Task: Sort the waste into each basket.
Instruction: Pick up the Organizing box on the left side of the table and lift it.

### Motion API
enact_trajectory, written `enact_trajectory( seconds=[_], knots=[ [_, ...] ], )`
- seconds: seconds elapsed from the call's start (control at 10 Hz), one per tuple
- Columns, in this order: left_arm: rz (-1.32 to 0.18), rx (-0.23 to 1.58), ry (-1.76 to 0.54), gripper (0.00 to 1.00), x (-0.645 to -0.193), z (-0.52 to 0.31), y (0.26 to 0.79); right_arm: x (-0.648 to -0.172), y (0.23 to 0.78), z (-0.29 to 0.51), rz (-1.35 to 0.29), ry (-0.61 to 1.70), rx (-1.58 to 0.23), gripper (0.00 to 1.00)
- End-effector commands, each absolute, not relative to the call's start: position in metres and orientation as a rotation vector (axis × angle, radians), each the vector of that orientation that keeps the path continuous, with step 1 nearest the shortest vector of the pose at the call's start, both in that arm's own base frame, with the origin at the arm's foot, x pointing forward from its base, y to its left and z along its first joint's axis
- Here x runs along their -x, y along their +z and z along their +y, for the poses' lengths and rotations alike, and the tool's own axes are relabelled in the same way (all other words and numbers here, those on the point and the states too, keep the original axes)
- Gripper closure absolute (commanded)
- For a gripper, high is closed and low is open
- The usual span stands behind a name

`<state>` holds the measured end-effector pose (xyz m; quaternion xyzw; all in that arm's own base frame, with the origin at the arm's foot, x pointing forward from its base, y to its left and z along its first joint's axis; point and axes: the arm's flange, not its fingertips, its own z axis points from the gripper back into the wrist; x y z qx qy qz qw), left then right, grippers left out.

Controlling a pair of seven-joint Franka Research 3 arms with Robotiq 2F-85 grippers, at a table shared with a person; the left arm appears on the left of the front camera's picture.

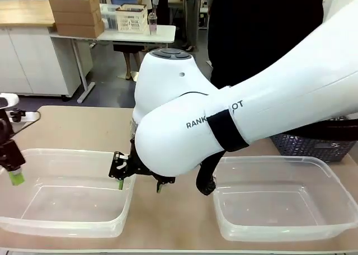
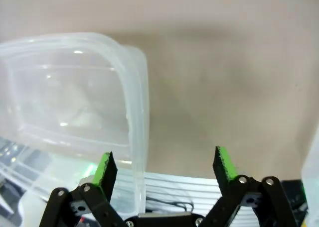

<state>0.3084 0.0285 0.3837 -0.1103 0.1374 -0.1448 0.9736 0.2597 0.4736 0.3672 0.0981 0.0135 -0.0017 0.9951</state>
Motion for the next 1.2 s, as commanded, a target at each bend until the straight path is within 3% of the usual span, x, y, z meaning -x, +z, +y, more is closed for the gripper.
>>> enact_trajectory(
  seconds=[0.0, 0.2, 0.5, 0.6, 0.7, 0.8, 0.9, 1.0, 1.1],
  knots=[
    [0.293, 0.211, -0.222, 0.00, -0.287, 0.016, 0.339, -0.271, 0.362, 0.517, 0.052, -0.034, -0.139, 0.00],
    [0.355, 0.235, -0.171, 0.00, -0.288, 0.019, 0.311, -0.269, 0.356, 0.528, 0.070, -0.024, -0.091, 0.00],
    [0.343, 0.241, -0.191, 0.00, -0.280, 0.021, 0.315, -0.269, 0.362, 0.525, 0.104, -0.021, -0.058, 0.00],
    [0.317, 0.231, -0.188, 0.00, -0.280, 0.022, 0.318, -0.270, 0.360, 0.523, 0.112, -0.012, -0.036, 0.08],
    [0.263, 0.228, -0.195, 0.00, -0.278, 0.022, 0.323, -0.271, 0.359, 0.524, 0.094, -0.015, -0.032, 0.59],
    [0.244, 0.216, -0.207, 0.60, -0.277, 0.020, 0.327, -0.271, 0.358, 0.525, 0.109, -0.009, -0.036, 0.67],
    [0.217, 0.212, -0.208, 0.60, -0.275, 0.019, 0.331, -0.271, 0.358, 0.525, 0.110, -0.009, -0.040, 1.00],
    [0.186, 0.195, -0.204, 1.00, -0.273, 0.019, 0.336, -0.271, 0.359, 0.523, 0.106, -0.017, -0.045, 1.00],
    [0.176, 0.173, -0.192, 0.65, -0.272, 0.021, 0.339, -0.270, 0.361, 0.522, 0.104, -0.022, -0.045, 1.00]
  ],
)
